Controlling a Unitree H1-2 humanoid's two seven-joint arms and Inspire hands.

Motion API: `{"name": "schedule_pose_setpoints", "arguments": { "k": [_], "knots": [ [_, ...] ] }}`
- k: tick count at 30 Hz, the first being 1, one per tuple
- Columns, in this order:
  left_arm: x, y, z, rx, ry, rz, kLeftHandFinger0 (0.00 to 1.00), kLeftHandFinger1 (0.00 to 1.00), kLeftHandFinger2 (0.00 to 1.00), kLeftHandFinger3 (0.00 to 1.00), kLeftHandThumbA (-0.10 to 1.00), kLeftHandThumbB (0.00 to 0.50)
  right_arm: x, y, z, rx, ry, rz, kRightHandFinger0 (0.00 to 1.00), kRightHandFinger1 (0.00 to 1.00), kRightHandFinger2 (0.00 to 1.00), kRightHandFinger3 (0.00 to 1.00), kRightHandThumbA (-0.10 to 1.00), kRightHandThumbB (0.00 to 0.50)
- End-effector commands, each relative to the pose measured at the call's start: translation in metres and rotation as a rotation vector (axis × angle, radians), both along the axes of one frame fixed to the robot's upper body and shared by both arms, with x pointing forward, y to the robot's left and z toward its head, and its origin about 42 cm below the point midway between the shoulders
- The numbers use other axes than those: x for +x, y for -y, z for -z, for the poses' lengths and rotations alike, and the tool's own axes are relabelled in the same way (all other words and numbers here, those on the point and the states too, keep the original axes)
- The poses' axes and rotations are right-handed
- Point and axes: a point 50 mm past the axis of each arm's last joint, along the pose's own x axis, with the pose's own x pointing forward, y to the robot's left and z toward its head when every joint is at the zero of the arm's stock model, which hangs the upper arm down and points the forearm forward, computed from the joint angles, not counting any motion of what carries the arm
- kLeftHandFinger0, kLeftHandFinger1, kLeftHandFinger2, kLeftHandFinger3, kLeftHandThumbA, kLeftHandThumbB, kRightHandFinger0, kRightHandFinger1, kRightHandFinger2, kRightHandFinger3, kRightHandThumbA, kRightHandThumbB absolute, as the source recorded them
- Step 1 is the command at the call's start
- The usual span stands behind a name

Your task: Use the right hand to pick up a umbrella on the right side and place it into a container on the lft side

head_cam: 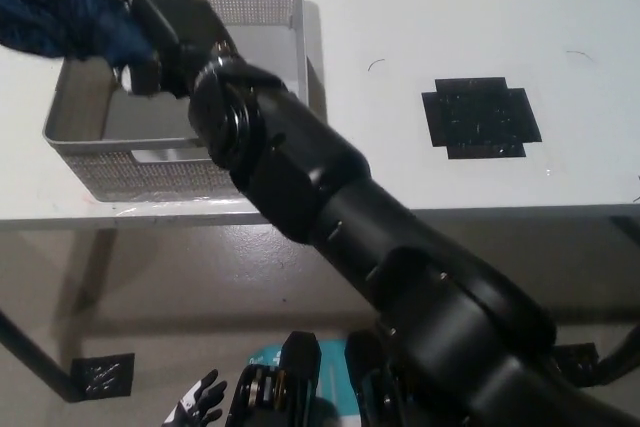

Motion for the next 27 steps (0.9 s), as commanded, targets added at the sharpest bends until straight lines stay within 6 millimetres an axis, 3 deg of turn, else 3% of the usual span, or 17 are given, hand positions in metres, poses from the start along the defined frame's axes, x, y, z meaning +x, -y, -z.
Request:
{"name": "schedule_pose_setpoints", "arguments": {
  "k": [1,2,4,7,10,12,18,22,23,24,27],
  "knots": [
    [0.0,-0.003,-0.009,0.035,0.042,0.029,1.0,1.0,1.0,1.0,1.0,0.016,0.002,-0.012,-0.051,0.002,0.07,-0.016,0.62,1.0,1.0,1.0,0.65,0.252],
    [0.001,-0.003,-0.01,0.037,0.049,0.032,1.0,1.0,1.0,1.0,1.0,0.014,0.006,-0.009,-0.049,-0.072,-0.044,-0.003,1.0,1.0,1.0,1.0,0.77,0.358],
    [0.003,-0.004,-0.011,0.039,0.049,0.036,1.0,1.0,1.0,1.0,1.0,0.013,0.012,0.0,-0.044,-0.114,-0.125,-0.016,1.0,1.0,1.0,1.0,0.84,0.407],
    [0.004,-0.006,-0.012,0.027,0.036,0.05,1.0,1.0,1.0,1.0,1.0,0.015,0.018,0.013,-0.035,-0.108,-0.145,0.0,1.0,1.0,1.0,1.0,0.88,0.378],
    [0.005,-0.007,-0.01,0.029,0.026,0.054,1.0,1.0,1.0,1.0,1.0,0.053,0.026,0.03,-0.028,-0.118,-0.165,0.015,1.0,1.0,1.0,1.0,1.0,0.408],
    [0.005,-0.008,-0.01,0.037,0.02,0.057,1.0,1.0,1.0,1.0,1.0,0.069,0.031,0.038,-0.027,-0.119,-0.176,0.02,1.0,1.0,1.0,1.0,1.0,0.445],
    [0.007,-0.007,-0.009,0.044,0.039,0.07,1.0,1.0,1.0,1.0,1.0,0.058,0.04,0.058,-0.034,-0.124,-0.158,0.045,1.0,1.0,1.0,1.0,1.0,0.455],
    [0.007,-0.005,-0.009,0.035,0.038,0.068,1.0,1.0,1.0,1.0,1.0,0.056,0.042,0.067,-0.05,-0.046,-0.094,0.026,1.0,1.0,1.0,1.0,1.0,0.453],
    [0.007,-0.004,-0.009,0.034,0.038,0.067,1.0,1.0,1.0,1.0,1.0,0.055,0.042,0.069,-0.055,-0.026,-0.084,0.019,1.0,1.0,1.0,1.0,1.0,0.488],
    [0.008,-0.005,-0.01,0.033,0.04,0.066,1.0,1.0,1.0,1.0,1.0,0.053,0.041,0.082,-0.075,0.076,-0.039,-0.017,1.0,1.0,1.0,1.0,1.0,0.424],
    [0.011,-0.007,-0.012,0.037,0.059,0.067,1.0,1.0,1.0,1.0,1.0,0.027,0.035,0.105,-0.101,0.224,0.056,-0.057,1.0,1.0,1.0,1.0,1.0,0.406]
  ]
}}
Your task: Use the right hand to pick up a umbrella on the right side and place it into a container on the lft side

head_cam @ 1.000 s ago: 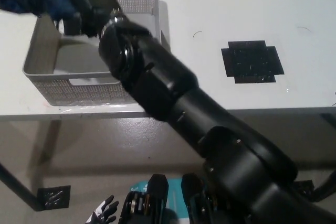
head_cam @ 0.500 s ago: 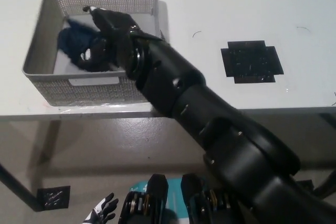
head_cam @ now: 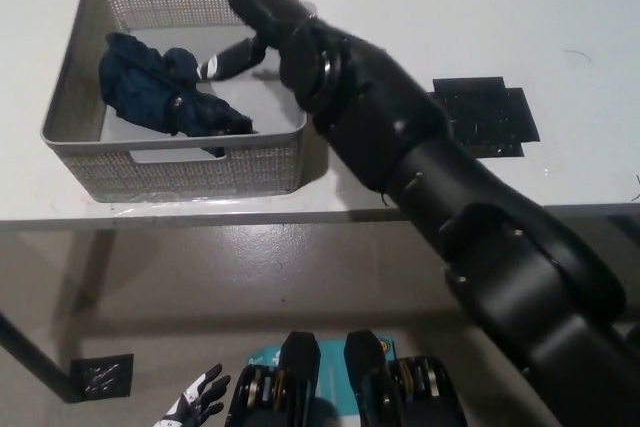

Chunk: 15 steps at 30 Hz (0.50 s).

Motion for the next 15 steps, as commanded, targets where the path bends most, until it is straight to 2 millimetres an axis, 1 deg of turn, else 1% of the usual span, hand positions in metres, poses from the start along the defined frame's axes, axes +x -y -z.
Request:
{"name": "schedule_pose_setpoints", "arguments": {
  "k": [1,2,4,5,7,8,9,10,11,12,13,14,15],
  "knots": [
    [0.002,-0.003,-0.007,0.012,0.047,0.022,1.0,1.0,1.0,1.0,1.0,0.028,-0.011,0.035,-0.08,0.263,0.217,-0.085,1.0,1.0,1.0,1.0,1.0,0.39],
    [0.003,-0.004,-0.007,0.021,0.047,0.021,1.0,1.0,1.0,1.0,1.0,0.041,-0.019,0.049,-0.09,0.338,0.267,-0.096,1.0,1.0,1.0,1.0,1.0,0.375],
    [0.004,-0.006,-0.006,0.016,0.042,0.018,1.0,1.0,1.0,1.0,1.0,0.044,-0.033,0.072,-0.099,0.46,0.32,-0.097,1.0,1.0,1.0,1.0,1.0,0.368],
    [0.003,-0.007,-0.007,0.011,0.041,0.014,1.0,1.0,1.0,1.0,1.0,0.036,-0.046,0.097,-0.101,0.55,0.358,-0.11,1.0,1.0,1.0,1.0,1.0,0.37],
    [0.002,-0.008,-0.007,0.022,0.046,0.012,1.0,1.0,1.0,1.0,1.0,0.034,-0.064,0.126,-0.096,0.622,0.384,-0.112,1.0,1.0,1.0,1.0,1.0,0.371],
    [0.001,-0.009,-0.006,0.026,0.046,0.012,1.0,1.0,1.0,1.0,1.0,0.028,-0.071,0.136,-0.091,0.655,0.39,-0.107,1.0,1.0,1.0,1.0,1.0,0.364],
    [0.001,-0.01,-0.006,0.028,0.045,0.009,1.0,1.0,1.0,1.0,1.0,0.024,-0.087,0.159,-0.078,0.722,0.403,-0.089,1.0,1.0,1.0,1.0,1.0,0.352],
    [0.0,-0.011,-0.006,0.022,0.04,0.007,1.0,1.0,1.0,1.0,1.0,0.021,-0.099,0.174,-0.067,0.754,0.41,-0.071,1.0,1.0,1.0,1.0,1.0,0.337],
    [-0.001,-0.011,-0.006,0.018,0.036,0.006,1.0,1.0,1.0,1.0,1.0,0.018,-0.112,0.187,-0.054,0.772,0.414,-0.059,1.0,1.0,1.0,1.0,1.0,0.343],
    [-0.002,-0.012,-0.005,0.021,0.031,0.004,1.0,1.0,1.0,1.0,1.0,0.022,-0.121,0.199,-0.042,0.77,0.42,-0.049,1.0,1.0,1.0,1.0,1.0,0.323],
    [-0.003,-0.013,-0.005,0.028,0.023,0.001,1.0,1.0,1.0,1.0,1.0,0.023,-0.136,0.214,-0.023,0.758,0.43,-0.029,1.0,1.0,1.0,1.0,1.0,0.301],
    [-0.004,-0.012,-0.005,0.025,0.02,-0.002,1.0,1.0,1.0,1.0,1.0,0.021,-0.143,0.22,-0.014,0.749,0.433,-0.022,1.0,1.0,1.0,1.0,1.0,0.297],
    [-0.003,-0.013,-0.005,0.03,0.023,-0.005,1.0,1.0,1.0,1.0,1.0,0.011,-0.158,0.231,0.003,0.775,0.421,-0.013,1.0,1.0,1.0,1.0,1.0,0.276]
  ]
}}
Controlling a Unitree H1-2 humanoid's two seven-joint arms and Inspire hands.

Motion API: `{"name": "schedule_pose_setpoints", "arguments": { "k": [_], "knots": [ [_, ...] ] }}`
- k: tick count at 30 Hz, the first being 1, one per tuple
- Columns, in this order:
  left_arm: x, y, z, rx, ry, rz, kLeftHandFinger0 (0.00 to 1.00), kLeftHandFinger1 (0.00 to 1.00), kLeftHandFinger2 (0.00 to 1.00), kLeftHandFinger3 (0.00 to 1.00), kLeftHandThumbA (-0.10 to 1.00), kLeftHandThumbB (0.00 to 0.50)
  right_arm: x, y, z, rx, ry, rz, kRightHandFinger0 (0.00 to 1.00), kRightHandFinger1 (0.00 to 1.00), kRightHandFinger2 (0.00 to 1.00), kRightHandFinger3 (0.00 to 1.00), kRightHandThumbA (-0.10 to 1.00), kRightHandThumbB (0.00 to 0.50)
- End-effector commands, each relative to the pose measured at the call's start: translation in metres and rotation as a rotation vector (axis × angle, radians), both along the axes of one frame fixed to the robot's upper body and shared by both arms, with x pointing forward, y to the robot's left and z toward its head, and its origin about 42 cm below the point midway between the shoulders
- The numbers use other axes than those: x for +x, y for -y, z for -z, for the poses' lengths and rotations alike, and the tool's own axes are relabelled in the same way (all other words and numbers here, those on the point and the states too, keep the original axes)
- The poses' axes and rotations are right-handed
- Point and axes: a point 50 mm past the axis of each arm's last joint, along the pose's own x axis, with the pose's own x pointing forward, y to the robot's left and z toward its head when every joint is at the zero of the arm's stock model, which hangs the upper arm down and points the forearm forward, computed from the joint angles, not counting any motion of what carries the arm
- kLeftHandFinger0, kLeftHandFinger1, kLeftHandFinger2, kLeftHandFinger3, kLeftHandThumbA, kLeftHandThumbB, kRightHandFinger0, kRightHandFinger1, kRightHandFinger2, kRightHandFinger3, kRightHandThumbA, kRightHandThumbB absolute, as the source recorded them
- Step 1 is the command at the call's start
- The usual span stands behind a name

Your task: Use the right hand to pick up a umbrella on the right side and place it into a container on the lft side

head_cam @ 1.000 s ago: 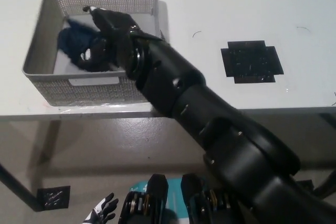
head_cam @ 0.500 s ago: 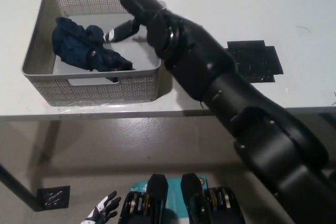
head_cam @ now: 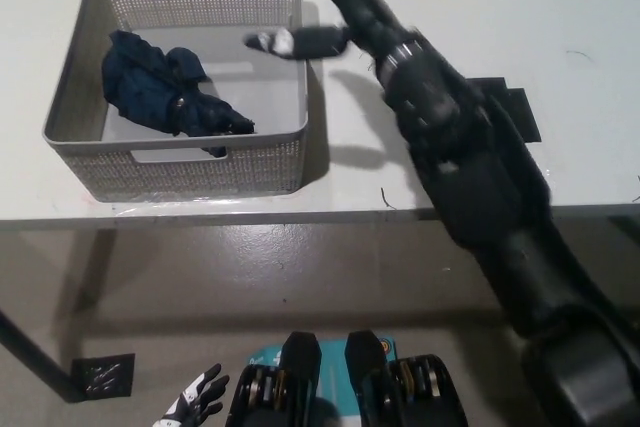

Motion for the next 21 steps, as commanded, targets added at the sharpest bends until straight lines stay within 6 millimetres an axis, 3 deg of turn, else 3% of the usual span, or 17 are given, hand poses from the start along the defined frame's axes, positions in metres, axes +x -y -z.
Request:
{"name": "schedule_pose_setpoints", "arguments": {
  "k": [1,2,6,9,12,16,21],
  "knots": [
    [-0.003,-0.012,-0.007,0.031,0.031,-0.004,1.0,1.0,1.0,1.0,1.0,0.003,-0.133,0.141,-0.02,0.413,0.337,0.019,1.0,1.0,1.0,1.0,1.0,0.27],
    [-0.002,-0.013,-0.007,0.023,0.026,-0.012,1.0,1.0,1.0,1.0,1.0,0.002,-0.15,0.149,-0.001,0.434,0.318,0.027,1.0,1.0,1.0,1.0,1.0,0.264],
    [0.0,-0.015,-0.006,0.023,0.021,-0.034,1.0,1.0,1.0,1.0,1.0,0.018,-0.185,0.163,0.044,0.48,0.288,0.06,1.0,1.0,1.0,1.0,1.0,0.255],
    [-0.001,-0.016,-0.004,0.022,0.013,-0.038,1.0,1.0,1.0,1.0,1.0,0.02,-0.216,0.172,0.087,0.498,0.249,0.108,1.0,1.0,1.0,1.0,1.0,0.207],
    [-0.002,-0.017,-0.003,0.027,0.005,-0.037,1.0,1.0,1.0,1.0,1.0,0.019,-0.239,0.172,0.115,0.524,0.209,0.145,1.0,1.0,1.0,1.0,1.0,0.183],
    [-0.004,-0.017,0.002,0.02,-0.003,-0.045,1.0,1.0,1.0,1.0,1.0,0.008,-0.258,0.167,0.147,0.597,0.17,0.159,1.0,1.0,1.0,1.0,1.0,0.176],
    [-0.004,-0.018,0.002,0.028,-0.007,-0.041,1.0,1.0,1.0,1.0,1.0,0.009,-0.273,0.163,0.167,0.655,0.134,0.167,1.0,1.0,1.0,1.0,1.0,0.192]
  ]
}}
